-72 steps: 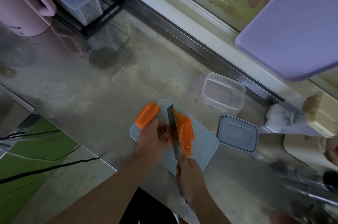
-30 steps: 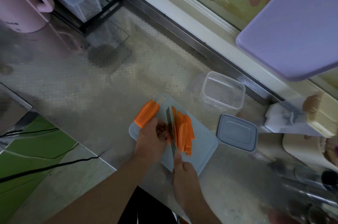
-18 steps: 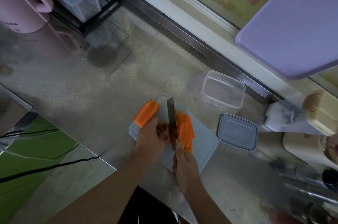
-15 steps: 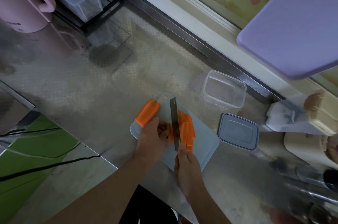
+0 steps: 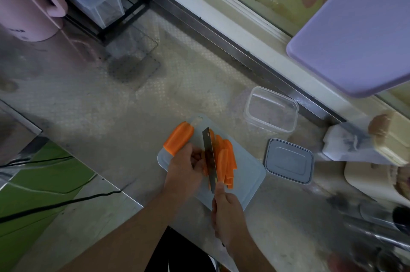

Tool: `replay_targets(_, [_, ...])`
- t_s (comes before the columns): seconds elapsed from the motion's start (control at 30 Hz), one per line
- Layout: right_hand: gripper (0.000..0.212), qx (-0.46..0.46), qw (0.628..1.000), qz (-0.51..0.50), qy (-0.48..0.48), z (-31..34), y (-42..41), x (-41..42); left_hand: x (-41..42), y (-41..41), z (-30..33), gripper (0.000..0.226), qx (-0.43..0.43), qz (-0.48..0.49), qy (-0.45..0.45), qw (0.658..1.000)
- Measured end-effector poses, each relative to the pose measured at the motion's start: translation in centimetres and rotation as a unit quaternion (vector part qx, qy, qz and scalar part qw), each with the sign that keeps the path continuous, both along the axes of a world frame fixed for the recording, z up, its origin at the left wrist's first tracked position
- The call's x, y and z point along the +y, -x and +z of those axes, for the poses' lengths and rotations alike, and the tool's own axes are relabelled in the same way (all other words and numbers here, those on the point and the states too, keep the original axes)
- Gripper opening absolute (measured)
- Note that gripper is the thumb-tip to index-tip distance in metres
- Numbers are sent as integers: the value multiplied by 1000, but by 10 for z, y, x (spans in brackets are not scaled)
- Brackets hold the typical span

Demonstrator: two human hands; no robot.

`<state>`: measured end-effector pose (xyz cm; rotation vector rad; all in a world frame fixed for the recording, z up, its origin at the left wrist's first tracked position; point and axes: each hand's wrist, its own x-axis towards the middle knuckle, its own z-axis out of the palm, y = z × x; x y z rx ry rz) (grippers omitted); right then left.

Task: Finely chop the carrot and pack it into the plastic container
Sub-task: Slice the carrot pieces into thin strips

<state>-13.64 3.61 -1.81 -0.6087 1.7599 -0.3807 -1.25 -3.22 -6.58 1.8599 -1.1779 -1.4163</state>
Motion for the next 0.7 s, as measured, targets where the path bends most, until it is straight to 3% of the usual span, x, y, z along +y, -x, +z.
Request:
replay_targets(0.23, [54, 54, 998, 31, -9, -7, -3, 0, -1, -1, 1, 19, 0, -6, 0, 1000])
replay_targets(0.47, [51, 2, 999, -34, 35, -15, -2, -18, -1, 0, -3, 22, -13, -7, -3, 1000])
replay_targets(0.7, [53, -22, 999, -20, 15, 2, 7, -18, 0, 2, 6, 14, -5, 7, 17, 1000])
